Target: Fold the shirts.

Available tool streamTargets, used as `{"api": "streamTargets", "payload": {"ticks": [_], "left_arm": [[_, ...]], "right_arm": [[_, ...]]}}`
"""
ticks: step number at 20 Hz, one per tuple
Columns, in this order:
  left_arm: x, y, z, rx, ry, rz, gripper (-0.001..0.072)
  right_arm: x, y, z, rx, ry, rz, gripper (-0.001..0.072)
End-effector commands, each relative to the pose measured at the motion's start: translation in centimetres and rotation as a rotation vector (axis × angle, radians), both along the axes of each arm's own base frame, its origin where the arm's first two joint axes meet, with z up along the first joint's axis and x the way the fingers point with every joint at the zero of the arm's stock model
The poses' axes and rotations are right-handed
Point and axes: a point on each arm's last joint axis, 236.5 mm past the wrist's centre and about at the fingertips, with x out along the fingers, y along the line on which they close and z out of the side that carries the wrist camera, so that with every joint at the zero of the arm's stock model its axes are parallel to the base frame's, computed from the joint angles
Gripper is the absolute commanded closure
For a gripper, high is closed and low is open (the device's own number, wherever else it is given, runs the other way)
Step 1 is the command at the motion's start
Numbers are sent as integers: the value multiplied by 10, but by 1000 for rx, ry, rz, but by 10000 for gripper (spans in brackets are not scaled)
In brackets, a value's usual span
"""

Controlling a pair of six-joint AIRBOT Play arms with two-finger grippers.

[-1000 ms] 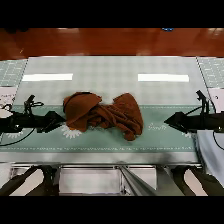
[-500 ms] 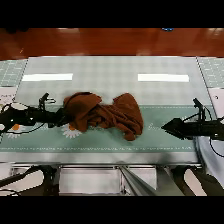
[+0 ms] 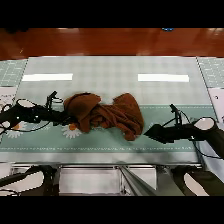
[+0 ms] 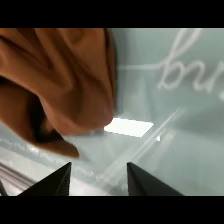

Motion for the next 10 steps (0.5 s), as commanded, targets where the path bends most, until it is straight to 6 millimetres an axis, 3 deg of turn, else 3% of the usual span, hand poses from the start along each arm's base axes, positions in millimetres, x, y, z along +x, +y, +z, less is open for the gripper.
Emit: {"api": "streamTargets", "payload": {"ticks": [1, 4, 7, 8, 10], "left_arm": [[-2, -2, 1, -6, 4, -9, 692], [-2, -2, 1, -6, 4, -10, 692], [-2, -2, 1, -6, 4, -9, 692], [-2, -2, 1, -6, 4, -9, 692], [1, -1, 4, -5, -8, -6, 692]], "right_arm": [[19, 18, -12, 9, -7, 6, 316], [15, 36, -27, 10, 49, 74, 316], [34, 52, -36, -4, 31, 69, 317], [44, 55, -34, -7, 13, 70, 397], [67, 61, -16, 7, -67, 118, 654]]}}
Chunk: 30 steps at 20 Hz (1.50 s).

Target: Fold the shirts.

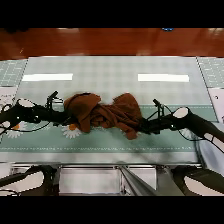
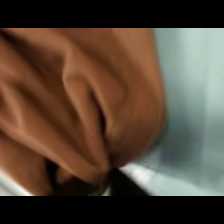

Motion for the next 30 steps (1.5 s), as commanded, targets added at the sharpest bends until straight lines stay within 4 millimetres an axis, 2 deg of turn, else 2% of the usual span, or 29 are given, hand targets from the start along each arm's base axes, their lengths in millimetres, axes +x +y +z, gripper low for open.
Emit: {"api": "streamTargets", "payload": {"ticks": [1, 3, 5, 6, 8, 10, 12, 14, 16, 18, 20, 21, 23, 25, 27, 28, 30], "left_arm": [[6, 2, 7, -5, -22, 9, 692], [21, 12, 31, -15, -83, 25, 692], [52, 28, 86, -54, -217, 81, 692], [70, 36, 124, -88, -311, 127, 692], [105, 51, 221, -159, -553, 221, 692], [117, 63, 313, -175, -774, 253, 692], [111, 72, 393, -130, -961, 255, 692], [92, 75, 462, -75, -1128, 254, 692], [63, 69, 520, -22, -1285, 250, 692], [30, 58, 571, 28, -1445, 250, 692], [-3, 48, 613, 81, -1590, 264, 692], [-17, 45, 629, 111, -1651, 275, 692], [-40, 34, 649, 130, -1722, 259, 692], [-60, 19, 655, 142, -1754, 209, 693], [-79, 7, 656, 163, -1780, 170, 692], [-86, 3, 650, 201, -1778, 146, 692], [-89, 17, 625, 321, -1679, 166, 692]], "right_arm": [[35, 14, 27, 22, -117, 93, 686], [59, 4, 69, 12, -180, 174, 687], [92, -23, 119, -65, -271, 176, 686], [111, -39, 151, -120, -348, 153, 687], [142, -65, 224, -201, -516, 106, 687], [154, -80, 309, -247, -692, 77, 687], [148, -91, 396, -303, -902, 50, 687], [121, -93, 471, -313, -1092, 20, 686], [84, -97, 519, -335, -1220, -4, 687], [44, -108, 544, -385, -1302, -32, 686], [9, -123, 566, -450, -1381, -76, 686], [-4, -127, 579, -464, -1432, -106, 686], [-26, -129, 599, -458, -1509, -139, 686], [-43, -128, 599, -461, -1515, -131, 686], [-56, -128, 586, -474, -1475, -99, 686], [-61, -128, 577, -483, -1442, -77, 686], [-67, -128, 556, -499, -1363, -31, 686]]}}
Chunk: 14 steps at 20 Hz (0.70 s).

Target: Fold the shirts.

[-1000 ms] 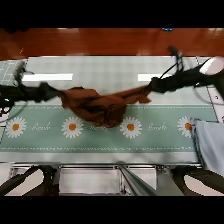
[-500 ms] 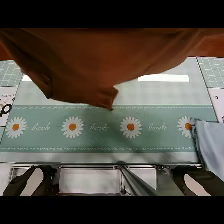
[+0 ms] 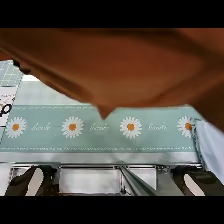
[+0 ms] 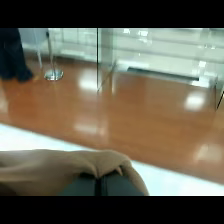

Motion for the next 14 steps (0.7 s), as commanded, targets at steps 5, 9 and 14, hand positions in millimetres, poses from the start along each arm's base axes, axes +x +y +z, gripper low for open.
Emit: {"api": "streamTargets", "payload": {"ticks": [5, 9, 14], "left_arm": [[16, 62, -94, 52, 265, 299, 692], [104, 75, -164, -83, 460, 263, 692], [244, 85, -291, -81, 732, 233, 692]], "right_arm": [[9, -1, -106, -70, 378, 16, 686], [73, 14, -188, -11, 512, 58, 686], [183, 13, -311, 15, 696, 23, 686]]}}
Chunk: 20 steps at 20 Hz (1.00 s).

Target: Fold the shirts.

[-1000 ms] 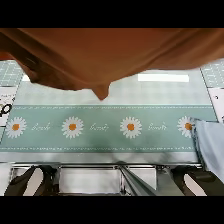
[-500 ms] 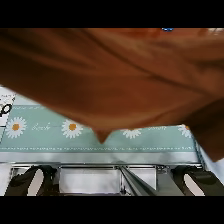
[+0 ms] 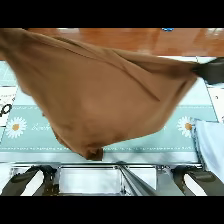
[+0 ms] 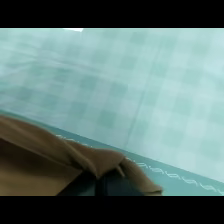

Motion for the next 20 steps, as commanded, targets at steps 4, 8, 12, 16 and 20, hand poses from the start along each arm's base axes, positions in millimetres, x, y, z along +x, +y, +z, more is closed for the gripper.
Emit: {"api": "streamTargets", "payload": {"ticks": [4, 8, 12, 16, 20], "left_arm": [[143, -19, -177, -82, 299, -35, 692], [171, -24, -246, -143, 418, -30, 690], [121, -31, -295, -85, 681, -170, 200], [59, 21, -271, -95, 822, -218, 200], [-8, 62, -278, -257, 840, -5, 201]], "right_arm": [[143, 4, -159, 60, 165, -77, 686], [188, 19, -222, 164, 339, -96, 686], [184, 1, -230, 249, 532, -120, 304], [138, -94, -191, 114, 617, -205, 308], [74, -140, -190, 123, 690, -379, 308]]}}
